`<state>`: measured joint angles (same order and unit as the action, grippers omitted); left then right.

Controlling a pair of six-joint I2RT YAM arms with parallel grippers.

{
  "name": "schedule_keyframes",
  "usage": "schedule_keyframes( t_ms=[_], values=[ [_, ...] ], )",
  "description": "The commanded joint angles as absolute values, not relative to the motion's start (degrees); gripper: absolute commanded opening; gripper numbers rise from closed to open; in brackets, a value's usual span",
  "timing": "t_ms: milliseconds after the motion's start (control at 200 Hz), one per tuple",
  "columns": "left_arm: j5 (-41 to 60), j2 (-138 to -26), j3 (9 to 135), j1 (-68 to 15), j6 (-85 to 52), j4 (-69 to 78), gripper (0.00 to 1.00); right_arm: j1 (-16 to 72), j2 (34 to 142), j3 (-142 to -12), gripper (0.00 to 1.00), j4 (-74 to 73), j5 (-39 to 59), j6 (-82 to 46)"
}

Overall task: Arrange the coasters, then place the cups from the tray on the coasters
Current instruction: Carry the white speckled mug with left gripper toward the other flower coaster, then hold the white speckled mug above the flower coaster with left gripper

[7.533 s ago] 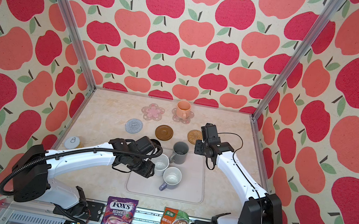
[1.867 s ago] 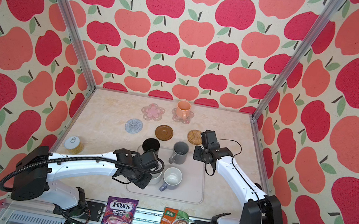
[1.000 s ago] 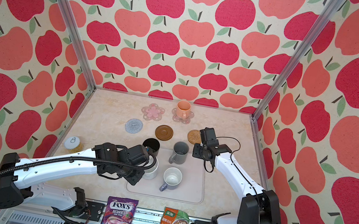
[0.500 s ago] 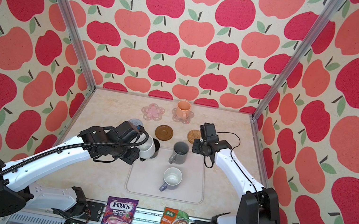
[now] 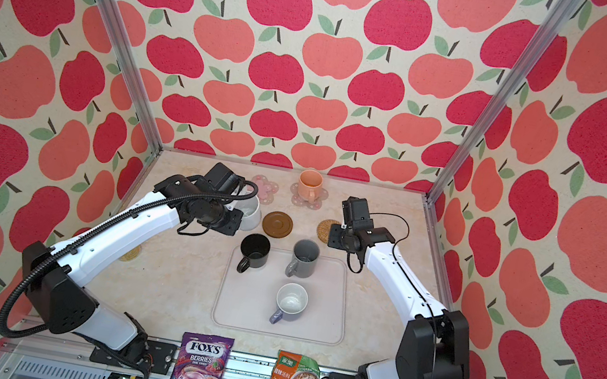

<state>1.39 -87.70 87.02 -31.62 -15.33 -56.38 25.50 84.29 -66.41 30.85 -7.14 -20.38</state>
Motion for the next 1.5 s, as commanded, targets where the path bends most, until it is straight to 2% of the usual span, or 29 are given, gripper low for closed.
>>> schedule_keyframes(
  t_ms=[0,270,695,976,1491],
  values=[
    [2.5,-91.5,93.9,-27.6,-13.4,-52.8,0.0,24.6,85.5,-68.8,0.46,32.5,-6.4,-18.8],
    [3.0,-105.4,107.4,-22.0,-13.1,-53.2,0.0,23.2,88.1,-72.6,0.46,33.7,-5.3,-18.2],
    [2.9,-126.4,129.1,-19.0,-11.1,-52.4,0.0,22.5,92.2,-77.5,0.46,32.8,-3.7,-16.0],
    [0.2,-140.2,148.5,-18.2,-10.7,-58.7,0.0,22.5,96.9,-82.3,0.46,32.8,-2.2,-15.5],
    [1.4,-144.7,150.6,-18.5,-14.8,-57.7,0.0,22.5,102.4,-85.6,0.46,33.8,0.2,-16.8]
  ],
)
